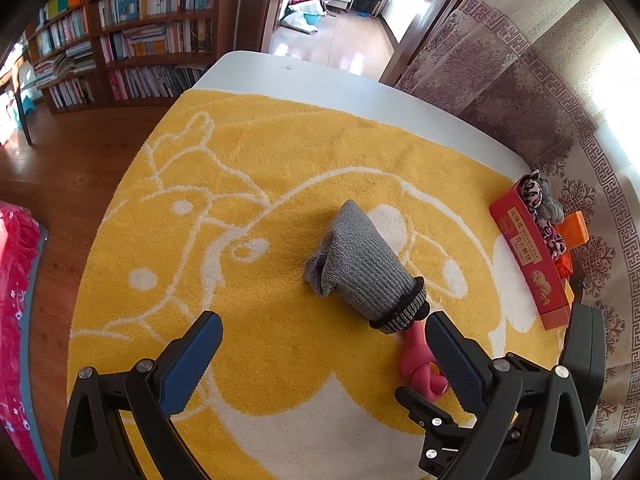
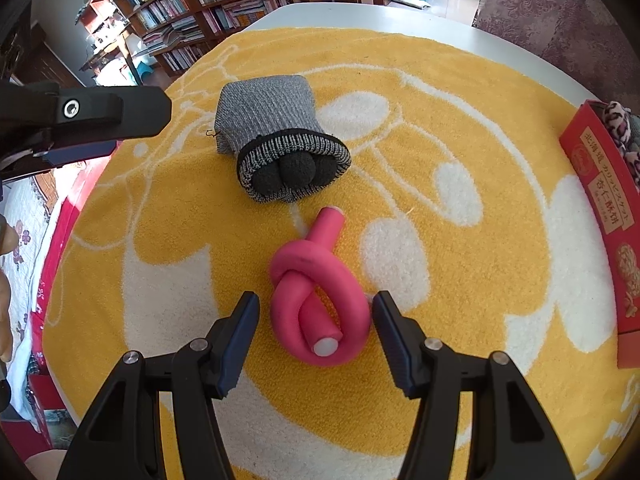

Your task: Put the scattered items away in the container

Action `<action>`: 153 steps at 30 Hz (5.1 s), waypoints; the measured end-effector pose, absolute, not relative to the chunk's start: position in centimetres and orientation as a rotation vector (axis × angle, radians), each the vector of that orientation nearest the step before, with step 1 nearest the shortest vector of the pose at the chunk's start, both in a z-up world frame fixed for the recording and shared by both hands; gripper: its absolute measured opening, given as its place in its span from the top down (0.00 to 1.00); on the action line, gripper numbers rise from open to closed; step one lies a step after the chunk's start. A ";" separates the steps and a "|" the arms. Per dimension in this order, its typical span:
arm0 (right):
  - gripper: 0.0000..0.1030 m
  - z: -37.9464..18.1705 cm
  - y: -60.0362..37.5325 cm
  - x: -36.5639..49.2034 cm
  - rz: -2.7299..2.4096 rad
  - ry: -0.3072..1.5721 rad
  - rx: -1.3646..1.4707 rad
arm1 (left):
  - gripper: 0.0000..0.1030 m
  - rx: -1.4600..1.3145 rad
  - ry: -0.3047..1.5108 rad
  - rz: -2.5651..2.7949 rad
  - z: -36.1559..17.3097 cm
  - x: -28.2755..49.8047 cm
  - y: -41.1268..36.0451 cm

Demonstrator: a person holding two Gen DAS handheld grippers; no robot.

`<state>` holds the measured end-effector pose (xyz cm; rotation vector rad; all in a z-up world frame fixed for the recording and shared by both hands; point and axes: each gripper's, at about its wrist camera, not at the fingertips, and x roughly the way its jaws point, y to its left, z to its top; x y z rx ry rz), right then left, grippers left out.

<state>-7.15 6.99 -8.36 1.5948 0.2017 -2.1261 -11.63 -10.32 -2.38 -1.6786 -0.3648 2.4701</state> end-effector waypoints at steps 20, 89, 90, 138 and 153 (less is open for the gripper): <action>0.51 -4.9 13.5 -5.2 -2.256 0.089 1.560 | 0.01 -1.771 -0.468 2.410 -5.3 -16.0 -6.0; 0.51 2.9 40.6 -10.1 -2.701 -0.406 1.340 | 0.61 -1.391 -0.436 2.250 3.3 -19.0 17.4; 0.51 2.9 40.7 -10.3 -2.703 -0.405 1.341 | 0.61 -1.392 -0.436 2.237 3.2 -19.3 18.2; 0.39 5.3 35.2 -2.6 -2.737 -0.300 1.424 | 0.00 -1.266 0.070 2.691 13.7 -12.6 14.2; 0.38 7.8 36.7 -1.2 -2.815 -0.301 1.350 | 0.00 -1.255 0.065 2.567 15.4 -11.9 17.9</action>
